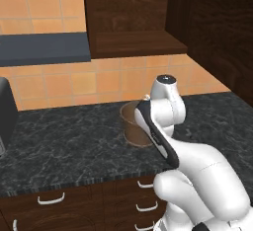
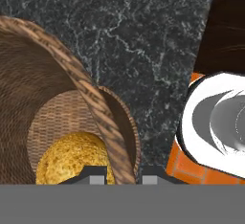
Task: Open the cabinet, pick up the bread from the cabinet and place it in the basket. Then move the basket to the dining counter.
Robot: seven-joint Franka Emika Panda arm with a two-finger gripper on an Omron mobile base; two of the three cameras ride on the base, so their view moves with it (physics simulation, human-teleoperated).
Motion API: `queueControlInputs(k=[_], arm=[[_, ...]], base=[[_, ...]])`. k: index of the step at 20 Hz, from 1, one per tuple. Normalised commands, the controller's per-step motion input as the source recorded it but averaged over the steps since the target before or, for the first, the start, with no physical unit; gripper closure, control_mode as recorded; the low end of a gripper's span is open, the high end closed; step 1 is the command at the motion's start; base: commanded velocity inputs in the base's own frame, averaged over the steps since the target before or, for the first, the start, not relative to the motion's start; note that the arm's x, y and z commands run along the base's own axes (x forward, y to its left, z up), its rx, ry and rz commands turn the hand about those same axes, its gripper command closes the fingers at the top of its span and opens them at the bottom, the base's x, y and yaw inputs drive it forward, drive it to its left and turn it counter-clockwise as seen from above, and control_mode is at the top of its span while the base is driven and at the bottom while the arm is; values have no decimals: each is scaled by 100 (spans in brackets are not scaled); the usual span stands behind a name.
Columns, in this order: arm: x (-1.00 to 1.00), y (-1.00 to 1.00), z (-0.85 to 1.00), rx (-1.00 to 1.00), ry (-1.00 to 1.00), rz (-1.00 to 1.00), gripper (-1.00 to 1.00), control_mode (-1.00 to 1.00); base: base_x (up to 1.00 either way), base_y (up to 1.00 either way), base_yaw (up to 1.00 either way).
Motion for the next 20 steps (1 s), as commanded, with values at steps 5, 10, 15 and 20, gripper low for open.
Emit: queueControlInputs(k=[5,10,15,20], arm=[[-50,1,91,3,-3,-49,100,-100],[-29,0,80,4,3,-30,100,-100],[-26,0,26,9,1,0,100,-100],[-39,0,1,1,0,13,100,-100]], base=[[0,0,0],[0,0,0],[0,0,0],[0,0,0]])
